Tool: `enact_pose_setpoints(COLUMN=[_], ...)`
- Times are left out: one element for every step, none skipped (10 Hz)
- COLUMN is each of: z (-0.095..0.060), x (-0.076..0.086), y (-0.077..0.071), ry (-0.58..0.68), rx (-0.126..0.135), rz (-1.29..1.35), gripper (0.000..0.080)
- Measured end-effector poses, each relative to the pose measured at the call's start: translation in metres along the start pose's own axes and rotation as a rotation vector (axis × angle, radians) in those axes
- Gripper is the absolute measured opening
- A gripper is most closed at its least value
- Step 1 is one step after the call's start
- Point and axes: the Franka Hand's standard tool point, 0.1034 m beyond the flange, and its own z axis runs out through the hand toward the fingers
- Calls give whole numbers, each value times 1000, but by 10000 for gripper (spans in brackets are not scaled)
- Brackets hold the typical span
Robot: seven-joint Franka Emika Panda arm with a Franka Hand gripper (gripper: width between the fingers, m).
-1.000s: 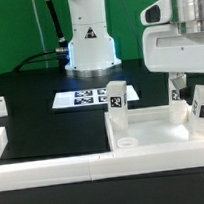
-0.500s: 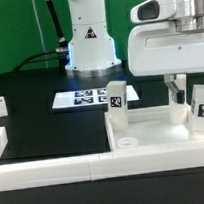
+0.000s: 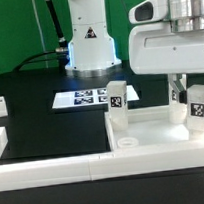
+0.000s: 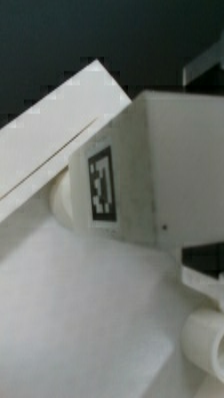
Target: Assemble square table
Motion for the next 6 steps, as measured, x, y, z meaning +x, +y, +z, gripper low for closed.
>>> enact_pose_setpoints(z=[0, 0, 1, 1, 1, 1], x=[0, 0, 0, 0, -2, -2], y=[2, 3, 6, 9, 10, 12], ry=[0, -6, -28, -54, -76, -94], rx=[-7, -12, -6, 5, 13, 21], rz=[118, 241, 436, 613, 782, 909], gripper=[291, 291, 290, 291, 291, 291])
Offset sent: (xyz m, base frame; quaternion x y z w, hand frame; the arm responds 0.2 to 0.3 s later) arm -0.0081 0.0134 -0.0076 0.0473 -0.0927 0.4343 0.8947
